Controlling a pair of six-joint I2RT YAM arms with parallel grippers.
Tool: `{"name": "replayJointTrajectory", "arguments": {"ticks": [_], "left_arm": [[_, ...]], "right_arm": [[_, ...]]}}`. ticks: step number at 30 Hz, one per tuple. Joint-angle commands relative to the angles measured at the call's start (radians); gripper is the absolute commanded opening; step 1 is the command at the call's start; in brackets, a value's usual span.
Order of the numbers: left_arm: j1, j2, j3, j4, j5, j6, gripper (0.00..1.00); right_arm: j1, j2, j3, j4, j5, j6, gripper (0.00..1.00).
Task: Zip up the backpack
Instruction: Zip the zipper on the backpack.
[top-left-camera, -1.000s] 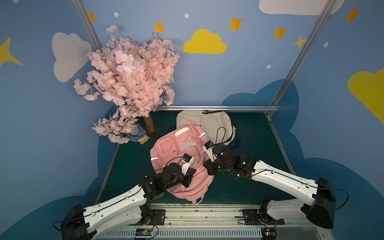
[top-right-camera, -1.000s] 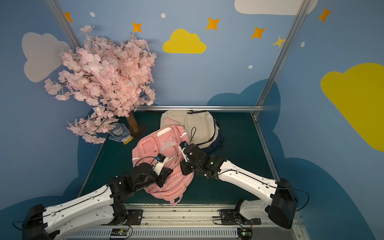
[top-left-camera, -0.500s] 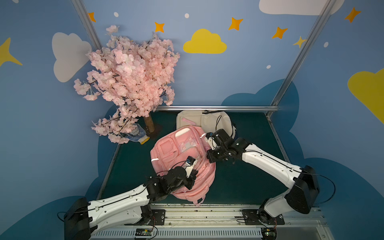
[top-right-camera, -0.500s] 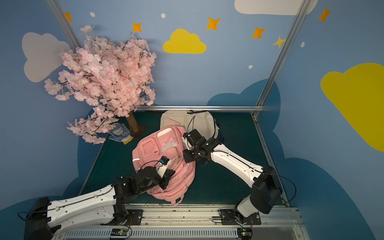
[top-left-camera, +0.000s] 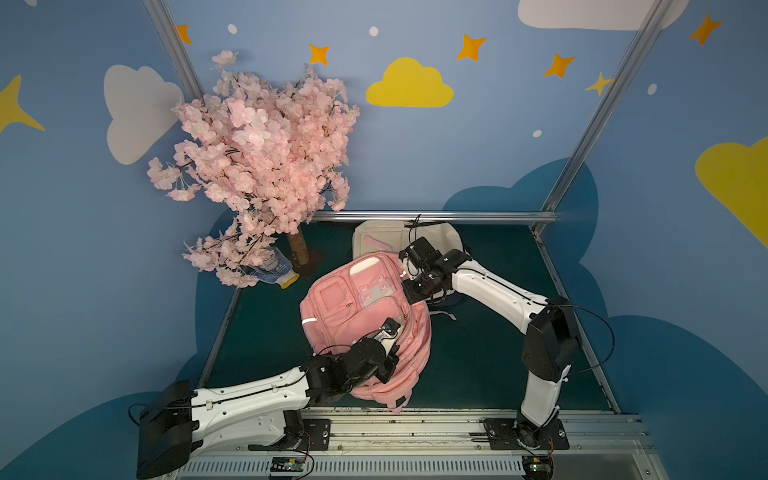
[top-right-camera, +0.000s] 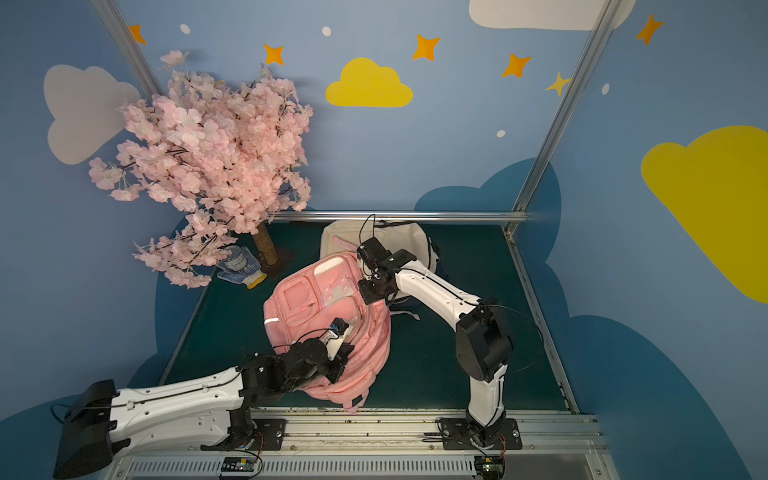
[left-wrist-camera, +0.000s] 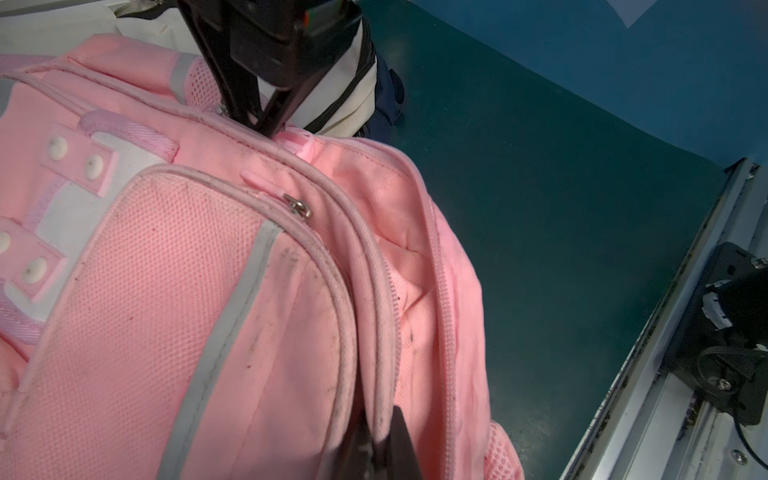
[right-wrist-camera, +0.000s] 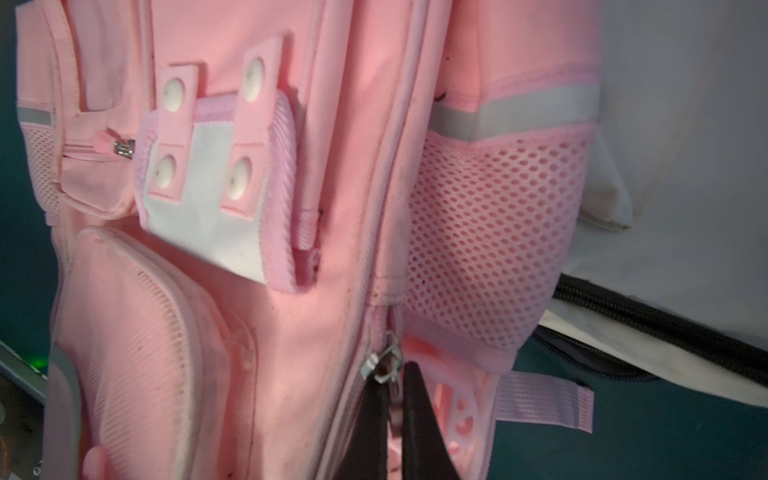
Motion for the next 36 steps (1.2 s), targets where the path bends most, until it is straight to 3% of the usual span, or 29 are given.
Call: {"name": "replayJointTrajectory", "arguments": {"ticks": [1, 3, 5, 10, 13, 22, 31, 36], "left_arm": [[-0.049, 0.012, 0.01, -0.098, 0.151, -0.018, 0.03], [-0.049, 0.003, 0.014, -0.085, 0.154, -0.03, 0.03], [-0.044, -0.008, 0.0, -0.051, 0.152, -0.044, 0.03], [0.047, 0.01, 0.006, -0.06, 0.11, -0.108, 0.02], [0.121, 0.038, 0.022, -0.049, 0.129, -0.122, 0.03], [0.165, 0.227, 0.11, -0.039, 0.17, -0.094, 0.03], [0.16, 0.444, 0.214, 0.012, 0.312, -0.147, 0.07], [0.096, 0.534, 0.344, -0.05, 0.31, -0.128, 0.24]], "right_arm": [[-0.073, -0.013, 0.073, 0.186, 0.19, 0.016, 0.0], [-0.073, -0.04, 0.057, 0.178, 0.157, 0.032, 0.0], [-0.073, -0.072, 0.03, 0.195, 0.107, 0.05, 0.07], [-0.074, -0.204, -0.059, 0.187, 0.018, 0.081, 0.42], [-0.073, -0.308, -0.174, 0.214, -0.004, 0.134, 0.52], [-0.047, -0.624, -0.579, 0.339, -0.061, 0.298, 0.59], [0.007, -0.729, -0.875, 0.413, -0.064, 0.556, 0.68], [0.027, -0.759, -0.962, 0.5, -0.079, 0.661, 0.73]]}}
